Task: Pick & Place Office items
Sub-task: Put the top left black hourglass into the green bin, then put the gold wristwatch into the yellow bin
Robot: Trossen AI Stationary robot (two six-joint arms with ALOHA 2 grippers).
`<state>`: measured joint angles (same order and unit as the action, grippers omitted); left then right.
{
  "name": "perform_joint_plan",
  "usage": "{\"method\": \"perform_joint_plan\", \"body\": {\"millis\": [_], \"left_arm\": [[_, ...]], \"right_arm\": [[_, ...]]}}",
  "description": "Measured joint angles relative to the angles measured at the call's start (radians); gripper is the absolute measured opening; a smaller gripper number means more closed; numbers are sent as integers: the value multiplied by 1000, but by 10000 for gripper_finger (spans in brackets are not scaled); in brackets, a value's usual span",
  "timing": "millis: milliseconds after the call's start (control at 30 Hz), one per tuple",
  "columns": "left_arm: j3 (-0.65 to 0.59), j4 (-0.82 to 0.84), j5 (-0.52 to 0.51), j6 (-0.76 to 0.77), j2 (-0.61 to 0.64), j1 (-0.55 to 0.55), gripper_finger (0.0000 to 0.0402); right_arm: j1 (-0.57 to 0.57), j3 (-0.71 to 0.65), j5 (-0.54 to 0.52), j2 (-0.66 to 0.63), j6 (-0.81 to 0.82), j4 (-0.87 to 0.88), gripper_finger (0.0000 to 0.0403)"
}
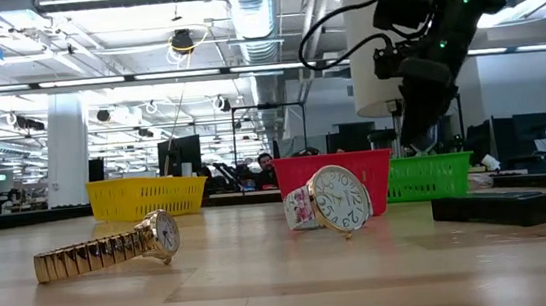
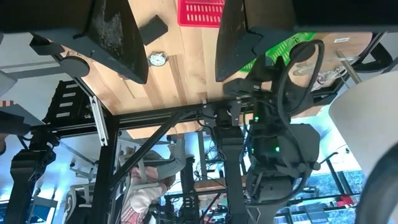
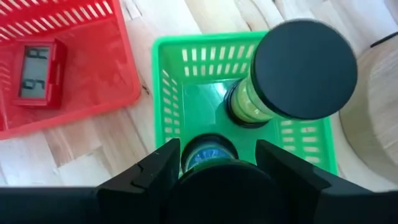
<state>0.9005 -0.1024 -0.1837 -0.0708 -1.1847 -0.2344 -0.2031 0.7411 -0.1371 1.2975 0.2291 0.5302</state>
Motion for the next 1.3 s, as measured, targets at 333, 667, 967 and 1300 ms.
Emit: {"method": "perform_joint_plan", "body": {"millis": [333,667,967,1300], "left_arm": [[0,-39,0,0,0,0,182],[0,-40,1,0,0,0,182],[0,-39,4,0,0,0,182],[0,-29,3,0,0,0,182]], "right_arm": [[0,-42,2,0,-31,-36,209],[-1,-42,5,0,-133,-118,259],[-1,134,6,-1,-161,97,261],[1,416,9,-3,-140,482,260]]}}
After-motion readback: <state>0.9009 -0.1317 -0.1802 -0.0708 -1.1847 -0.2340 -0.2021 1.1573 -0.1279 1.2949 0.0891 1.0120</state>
